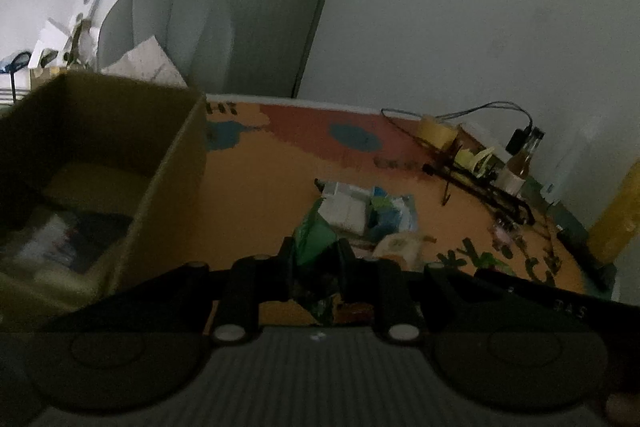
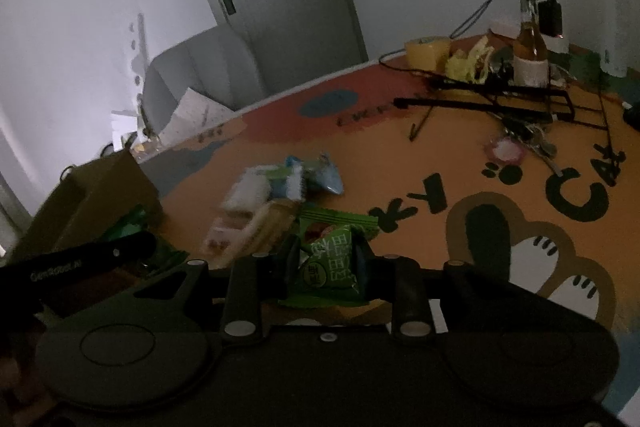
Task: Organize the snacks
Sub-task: 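Lift both green packets and carry them over the cardboard box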
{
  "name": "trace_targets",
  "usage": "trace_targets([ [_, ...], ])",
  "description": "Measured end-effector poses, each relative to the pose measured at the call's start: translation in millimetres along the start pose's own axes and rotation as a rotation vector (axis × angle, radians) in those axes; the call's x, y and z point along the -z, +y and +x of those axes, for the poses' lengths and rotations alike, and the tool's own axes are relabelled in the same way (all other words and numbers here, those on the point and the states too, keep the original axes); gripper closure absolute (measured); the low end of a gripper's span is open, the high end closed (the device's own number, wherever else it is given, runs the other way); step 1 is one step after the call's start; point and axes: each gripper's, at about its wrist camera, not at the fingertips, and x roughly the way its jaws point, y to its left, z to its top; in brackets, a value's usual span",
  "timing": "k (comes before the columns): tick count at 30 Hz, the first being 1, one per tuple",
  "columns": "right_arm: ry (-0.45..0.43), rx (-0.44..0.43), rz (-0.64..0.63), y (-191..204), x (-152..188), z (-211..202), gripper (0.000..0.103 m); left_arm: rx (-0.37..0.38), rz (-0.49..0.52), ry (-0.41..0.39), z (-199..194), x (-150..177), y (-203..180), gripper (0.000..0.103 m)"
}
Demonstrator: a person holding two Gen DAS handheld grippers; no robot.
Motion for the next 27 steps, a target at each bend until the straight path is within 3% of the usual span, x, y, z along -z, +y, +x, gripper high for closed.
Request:
trace_targets([
  [11, -0.034, -0.045, -0.036, 32, -6, -11, 0.076, -0.007, -0.004, -0.075, -36, -12, 13, 0.084],
  [27, -0.065, -0.127, -0.074, 87, -17, -6, 0.076, -0.091, -0.041, -0.152, -73, -29, 60, 0.084],
])
